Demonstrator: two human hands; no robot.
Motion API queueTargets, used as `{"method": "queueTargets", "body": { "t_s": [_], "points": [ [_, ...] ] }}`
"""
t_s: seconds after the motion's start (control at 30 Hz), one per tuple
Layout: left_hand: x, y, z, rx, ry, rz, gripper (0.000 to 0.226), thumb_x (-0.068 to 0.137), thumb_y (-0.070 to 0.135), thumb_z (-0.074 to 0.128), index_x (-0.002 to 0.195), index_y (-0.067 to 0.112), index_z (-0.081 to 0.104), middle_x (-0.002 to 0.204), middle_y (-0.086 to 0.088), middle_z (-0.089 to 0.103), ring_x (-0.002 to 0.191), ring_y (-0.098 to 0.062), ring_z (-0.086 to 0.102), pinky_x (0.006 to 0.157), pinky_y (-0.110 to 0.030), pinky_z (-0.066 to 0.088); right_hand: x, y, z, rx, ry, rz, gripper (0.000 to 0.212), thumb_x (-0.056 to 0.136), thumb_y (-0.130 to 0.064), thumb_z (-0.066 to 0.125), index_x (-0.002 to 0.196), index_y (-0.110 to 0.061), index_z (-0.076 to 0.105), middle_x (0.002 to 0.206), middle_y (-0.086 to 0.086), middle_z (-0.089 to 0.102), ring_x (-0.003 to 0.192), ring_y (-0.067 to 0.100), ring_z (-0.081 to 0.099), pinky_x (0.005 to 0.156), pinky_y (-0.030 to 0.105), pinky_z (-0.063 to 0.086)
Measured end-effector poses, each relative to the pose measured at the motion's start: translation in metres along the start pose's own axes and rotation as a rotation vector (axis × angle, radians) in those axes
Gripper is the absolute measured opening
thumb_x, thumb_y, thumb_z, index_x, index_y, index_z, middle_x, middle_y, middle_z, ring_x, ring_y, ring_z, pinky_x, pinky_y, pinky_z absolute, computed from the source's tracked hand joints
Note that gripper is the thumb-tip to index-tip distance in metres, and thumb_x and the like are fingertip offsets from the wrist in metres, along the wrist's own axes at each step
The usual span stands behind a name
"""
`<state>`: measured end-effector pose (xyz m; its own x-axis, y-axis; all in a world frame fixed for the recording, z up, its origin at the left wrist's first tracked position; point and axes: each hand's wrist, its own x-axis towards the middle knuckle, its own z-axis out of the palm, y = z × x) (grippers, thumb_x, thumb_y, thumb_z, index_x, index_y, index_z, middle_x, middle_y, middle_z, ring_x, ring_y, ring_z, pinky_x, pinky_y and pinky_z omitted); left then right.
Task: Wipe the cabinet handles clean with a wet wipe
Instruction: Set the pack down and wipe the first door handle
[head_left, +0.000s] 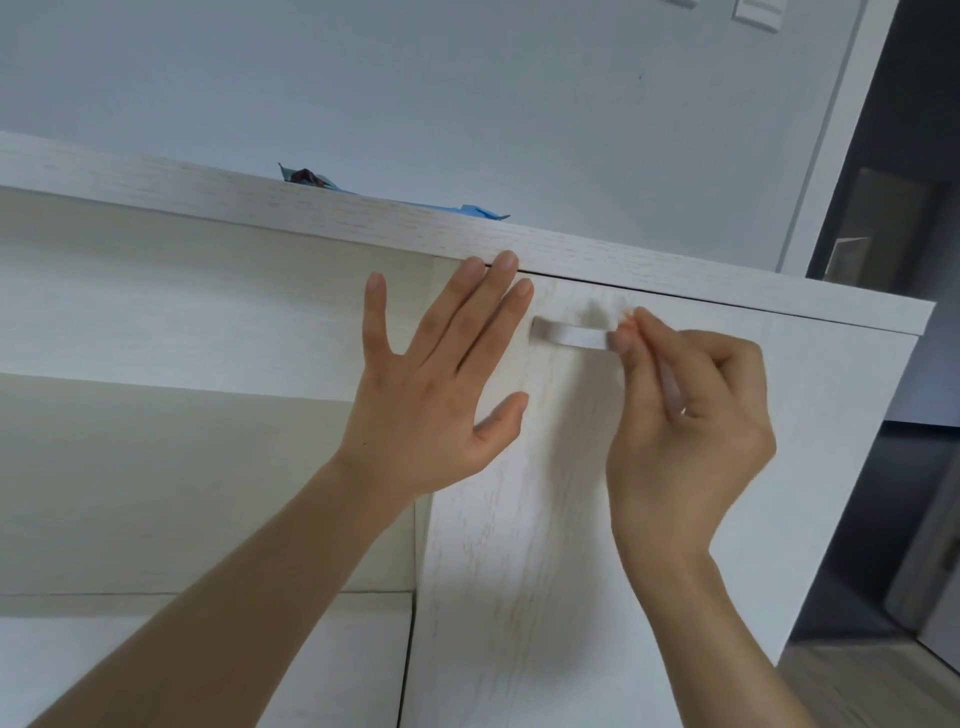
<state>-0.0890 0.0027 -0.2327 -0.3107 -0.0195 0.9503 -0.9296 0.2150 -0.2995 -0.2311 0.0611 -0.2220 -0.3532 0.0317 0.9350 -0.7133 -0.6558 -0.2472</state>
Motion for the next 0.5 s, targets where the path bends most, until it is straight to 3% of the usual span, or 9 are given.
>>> {"method": "queueTargets", "body": {
  "t_s": [0.1,0.13,0.27,0.33,0.43,0.5],
  "points": [
    [0.000,0.000,0.000,0.003,0.007,0.003,0.070,0.087,0.046,0.047,0.146,0.012,0.032,0.153,-0.004,0.022,0.142,-0.017,0.024,0.110,-0.061,0.002,-0.004,-0.002,0.005,0.014,-0.030,-0.076,0.016,0.084,-0.004,0.068,0.100,-0.006,0.072,0.085,-0.001,0.052,0.073,0.013,0.055,0.078,0.036,0.053],
    [0.000,0.000,0.000,0.005,0.009,0.003,0.070,0.087,0.046,0.046,0.146,0.012,0.032,0.153,-0.004,0.022,0.142,-0.017,0.024,0.110,-0.061,0.002,-0.005,-0.002,0.006,0.006,-0.030,-0.090,0.016,0.084,-0.003,0.068,0.100,-0.005,0.072,0.085,-0.002,0.051,0.073,0.015,0.055,0.076,0.038,0.053],
    [0.000,0.001,0.001,-0.001,0.014,-0.001,0.070,0.086,0.046,0.047,0.146,0.012,0.033,0.153,-0.004,0.024,0.142,-0.017,0.024,0.110,-0.061,0.004,-0.007,-0.001,0.007,-0.002,-0.012,-0.110,0.017,0.084,-0.001,0.066,0.101,-0.005,0.071,0.086,-0.001,0.053,0.075,0.019,0.058,0.071,0.013,0.045],
    [0.001,0.002,0.002,-0.005,0.023,-0.001,0.069,0.087,0.045,0.047,0.145,0.012,0.034,0.153,-0.004,0.025,0.142,-0.017,0.025,0.110,-0.062,0.004,-0.010,-0.003,0.009,0.002,-0.059,-0.150,0.017,0.084,-0.002,0.066,0.100,-0.004,0.071,0.085,0.001,0.056,0.076,0.017,0.057,0.071,0.013,0.045],
    [0.000,0.000,0.001,0.000,0.012,0.002,0.069,0.087,0.046,0.046,0.146,0.012,0.032,0.153,-0.005,0.024,0.142,-0.017,0.025,0.110,-0.062,0.004,-0.011,-0.005,0.015,0.016,0.031,-0.063,0.015,0.085,-0.003,0.066,0.098,-0.002,0.072,0.086,-0.002,0.053,0.074,0.015,0.056,0.070,0.012,0.045],
    [0.000,0.000,0.000,0.003,0.009,0.004,0.069,0.088,0.046,0.045,0.146,0.012,0.032,0.153,-0.004,0.024,0.142,-0.017,0.025,0.110,-0.062,0.004,-0.012,-0.003,0.015,0.019,0.015,-0.099,0.015,0.085,-0.002,0.065,0.099,-0.001,0.071,0.087,-0.003,0.051,0.075,0.013,0.055,0.071,0.012,0.044]
  ]
}}
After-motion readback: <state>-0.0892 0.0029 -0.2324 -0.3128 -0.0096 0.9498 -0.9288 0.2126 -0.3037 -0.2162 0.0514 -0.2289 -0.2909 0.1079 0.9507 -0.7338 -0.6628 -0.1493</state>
